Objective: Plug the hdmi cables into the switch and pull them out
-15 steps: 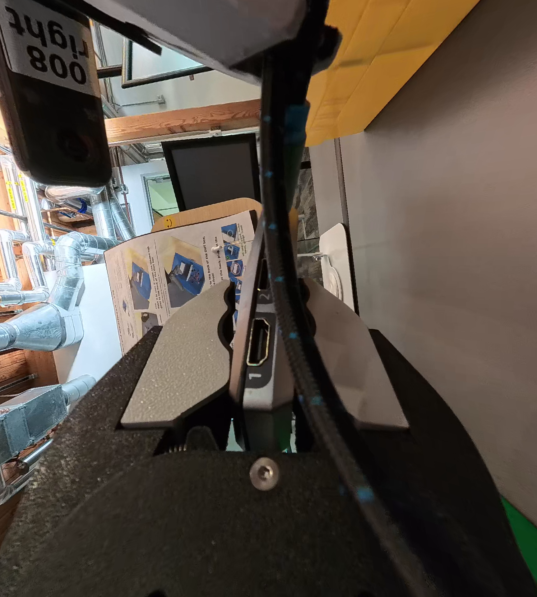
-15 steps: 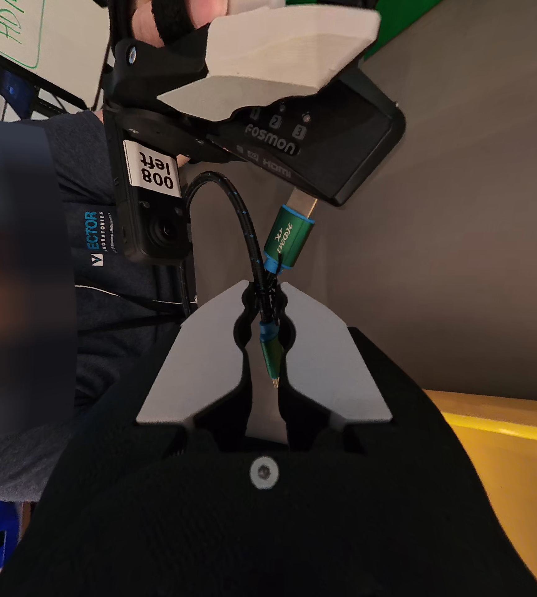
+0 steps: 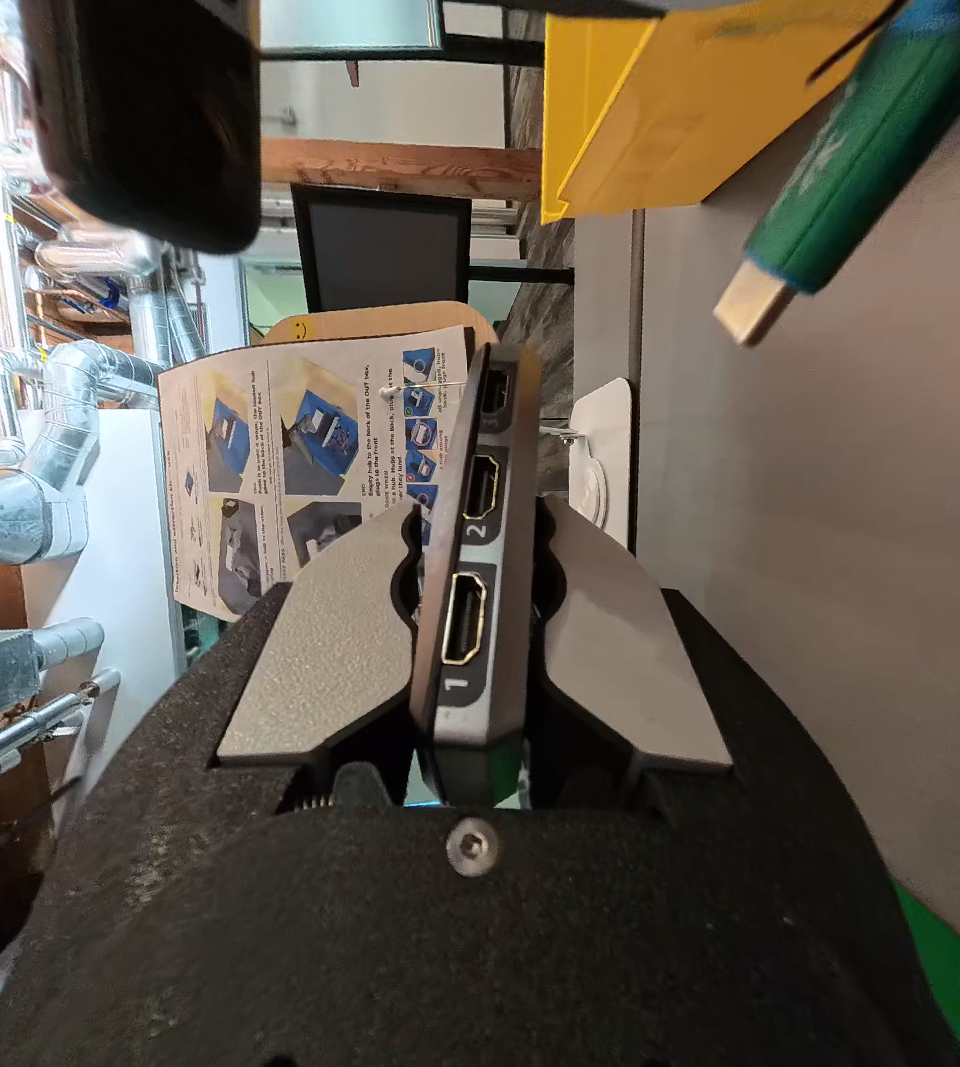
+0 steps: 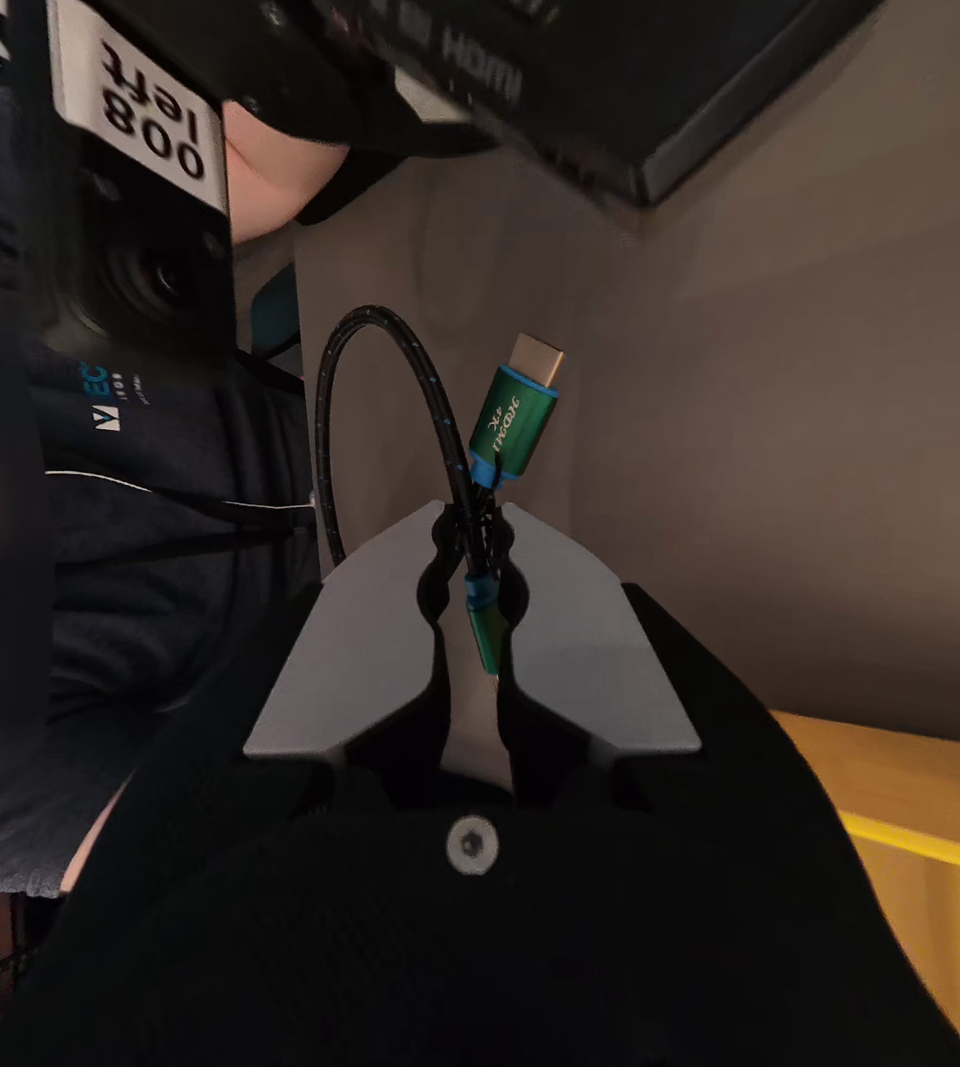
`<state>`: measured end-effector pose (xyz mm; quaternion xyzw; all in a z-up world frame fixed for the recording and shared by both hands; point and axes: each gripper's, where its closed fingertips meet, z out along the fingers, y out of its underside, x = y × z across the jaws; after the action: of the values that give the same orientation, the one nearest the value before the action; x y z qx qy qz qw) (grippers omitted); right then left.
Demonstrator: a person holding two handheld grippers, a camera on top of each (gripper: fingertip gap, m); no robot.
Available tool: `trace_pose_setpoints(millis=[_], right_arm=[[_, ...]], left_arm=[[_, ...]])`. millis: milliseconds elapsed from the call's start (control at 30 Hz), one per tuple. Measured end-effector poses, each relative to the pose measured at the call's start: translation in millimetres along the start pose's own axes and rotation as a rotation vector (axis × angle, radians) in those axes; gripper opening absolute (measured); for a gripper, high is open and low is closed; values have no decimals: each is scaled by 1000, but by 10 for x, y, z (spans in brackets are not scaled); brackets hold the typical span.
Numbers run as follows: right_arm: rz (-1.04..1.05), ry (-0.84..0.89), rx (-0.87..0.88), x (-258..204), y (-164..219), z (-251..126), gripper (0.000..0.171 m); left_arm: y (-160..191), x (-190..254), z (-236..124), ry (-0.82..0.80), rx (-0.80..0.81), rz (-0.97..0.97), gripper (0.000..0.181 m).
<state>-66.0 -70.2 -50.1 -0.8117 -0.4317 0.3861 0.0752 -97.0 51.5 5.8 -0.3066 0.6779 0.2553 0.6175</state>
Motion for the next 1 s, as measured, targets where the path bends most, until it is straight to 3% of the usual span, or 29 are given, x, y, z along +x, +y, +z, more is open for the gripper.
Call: trace_pose_setpoints(millis=[133,400,567,1000], right_arm=[[9,72,-65,146,79,80,13],[-48,136,7,20,-79,-53,13],[-89,86,74,-308,-234,-71,13],[-29,92,107,-255,-271,-105,13]], left_arm=[[67,-39,20,-1,-5,-71,36],[46,1,44,-16,-11,-29,36],[-45,1,31,-64,8,31,37],[-177,14,-19,-100,37,137,37]])
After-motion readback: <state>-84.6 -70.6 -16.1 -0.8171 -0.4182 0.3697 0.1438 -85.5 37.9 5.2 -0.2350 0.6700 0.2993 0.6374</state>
